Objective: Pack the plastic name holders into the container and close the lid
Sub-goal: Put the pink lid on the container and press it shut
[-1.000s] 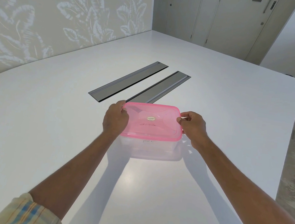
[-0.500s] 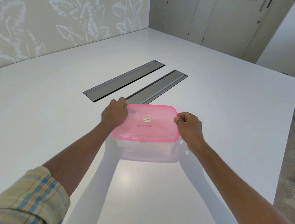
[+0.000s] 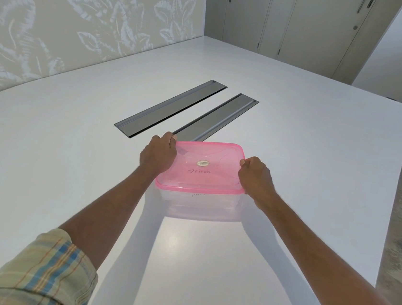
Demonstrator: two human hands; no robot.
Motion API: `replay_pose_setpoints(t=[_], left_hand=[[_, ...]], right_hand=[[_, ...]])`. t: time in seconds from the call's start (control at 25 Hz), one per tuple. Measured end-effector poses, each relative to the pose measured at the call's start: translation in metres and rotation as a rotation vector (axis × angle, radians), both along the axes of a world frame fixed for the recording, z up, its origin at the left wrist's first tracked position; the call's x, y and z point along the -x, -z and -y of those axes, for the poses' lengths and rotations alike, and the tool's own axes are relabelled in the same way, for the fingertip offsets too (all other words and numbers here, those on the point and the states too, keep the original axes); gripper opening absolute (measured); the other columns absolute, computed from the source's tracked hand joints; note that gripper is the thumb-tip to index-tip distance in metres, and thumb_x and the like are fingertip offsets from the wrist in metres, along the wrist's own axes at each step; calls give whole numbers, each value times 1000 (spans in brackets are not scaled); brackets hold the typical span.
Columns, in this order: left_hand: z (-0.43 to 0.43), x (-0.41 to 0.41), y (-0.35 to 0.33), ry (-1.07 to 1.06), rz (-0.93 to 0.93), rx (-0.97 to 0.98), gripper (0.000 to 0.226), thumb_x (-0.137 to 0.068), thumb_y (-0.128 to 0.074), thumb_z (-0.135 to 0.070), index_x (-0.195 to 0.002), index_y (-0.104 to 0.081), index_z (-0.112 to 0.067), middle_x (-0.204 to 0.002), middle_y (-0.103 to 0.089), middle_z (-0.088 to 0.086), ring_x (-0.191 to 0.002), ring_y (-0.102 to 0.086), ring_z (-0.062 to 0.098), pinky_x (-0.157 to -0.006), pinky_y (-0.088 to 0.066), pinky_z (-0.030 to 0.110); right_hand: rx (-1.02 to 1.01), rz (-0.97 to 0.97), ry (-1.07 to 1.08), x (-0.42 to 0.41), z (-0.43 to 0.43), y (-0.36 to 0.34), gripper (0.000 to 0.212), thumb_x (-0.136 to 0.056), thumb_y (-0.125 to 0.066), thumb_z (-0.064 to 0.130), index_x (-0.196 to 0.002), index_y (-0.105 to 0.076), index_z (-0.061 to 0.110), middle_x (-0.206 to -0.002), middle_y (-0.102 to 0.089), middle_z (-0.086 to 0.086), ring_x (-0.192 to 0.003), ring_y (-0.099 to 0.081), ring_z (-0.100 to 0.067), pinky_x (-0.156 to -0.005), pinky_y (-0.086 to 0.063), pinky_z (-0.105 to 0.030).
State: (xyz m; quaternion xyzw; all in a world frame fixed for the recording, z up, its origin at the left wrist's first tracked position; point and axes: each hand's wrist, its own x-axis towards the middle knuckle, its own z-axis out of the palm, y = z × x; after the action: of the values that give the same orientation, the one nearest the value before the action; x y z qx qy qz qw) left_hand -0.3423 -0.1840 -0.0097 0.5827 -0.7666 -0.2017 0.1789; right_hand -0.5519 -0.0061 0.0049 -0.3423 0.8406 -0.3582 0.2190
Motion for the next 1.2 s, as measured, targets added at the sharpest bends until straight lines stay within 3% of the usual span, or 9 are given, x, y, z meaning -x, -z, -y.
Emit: replay_pose_setpoints(t=[0.08,0.2,0.4,0.52,0.64,0.8,1.0,1.2], left_hand=[[0,0,1,-12,-2,2,40,-112,-24,-43,-121,-57,-23,-103,-50,9,-93,-51,36,-85,-37,40],[-1,1,2,-23,1,13,41,-111,-23,-45,-119,-57,-23,-102,-50,8,-91,-51,36,-84,-37,40],[0,1,4,-25,-1,24,40,-111,-25,-45,-113,-57,-20,-99,-51,8,-90,-51,37,-83,-38,40],[0,1,4,-15,10,39,39,-111,-25,-44,-113,-57,-21,-99,-53,9,-89,-52,37,-83,-40,40],[0,2,3,-7,34,60,39,-112,-25,-43,-112,-56,-20,-98,-51,8,-87,-52,36,-80,-39,39],[-1,1,3,1,43,81,38,-112,-26,-44,-112,-56,-21,-97,-51,8,-85,-52,36,-79,-39,39],[1,2,4,1,38,74,38,-111,-25,-44,-110,-56,-23,-97,-52,7,-85,-53,36,-80,-38,39],[1,2,5,-3,36,83,38,-111,-25,-43,-113,-57,-23,-97,-53,6,-86,-54,36,-81,-38,39]], right_hand=[[-6,-101,19,-9,-4,4,32,-110,-36,29,-113,-54,2,-106,-67,-17,-94,-64,-41,-83,-56,-49],[1,-270,16,-19,-11,8,31,-112,-30,29,-103,-46,4,-90,-65,-20,-78,-59,-43,-69,-47,-43],[8,-222,-6,-14,-11,6,34,-112,-32,31,-107,-47,1,-90,-66,-22,-80,-67,-48,-71,-58,-56],[-56,-358,11,-14,-8,9,33,-112,-31,34,-103,-46,7,-88,-66,-16,-85,-68,-45,-68,-50,-42],[-97,-502,-25,-8,3,8,31,-111,-31,36,-111,-49,11,-102,-68,-13,-94,-67,-42,-71,-39,-40],[-102,-534,-147,1,30,1,47,-110,-29,51,-126,-50,13,-117,-62,-13,-103,-65,-43,-75,-41,-44],[-117,-554,-214,16,70,-1,55,-107,-24,57,-115,-59,15,-111,-64,-15,-102,-63,-42,-78,-42,-44],[-243,-518,-251,33,101,-3,63,-104,-21,54,-110,-71,16,-117,-69,-17,-103,-60,-38,-83,-42,-43]])
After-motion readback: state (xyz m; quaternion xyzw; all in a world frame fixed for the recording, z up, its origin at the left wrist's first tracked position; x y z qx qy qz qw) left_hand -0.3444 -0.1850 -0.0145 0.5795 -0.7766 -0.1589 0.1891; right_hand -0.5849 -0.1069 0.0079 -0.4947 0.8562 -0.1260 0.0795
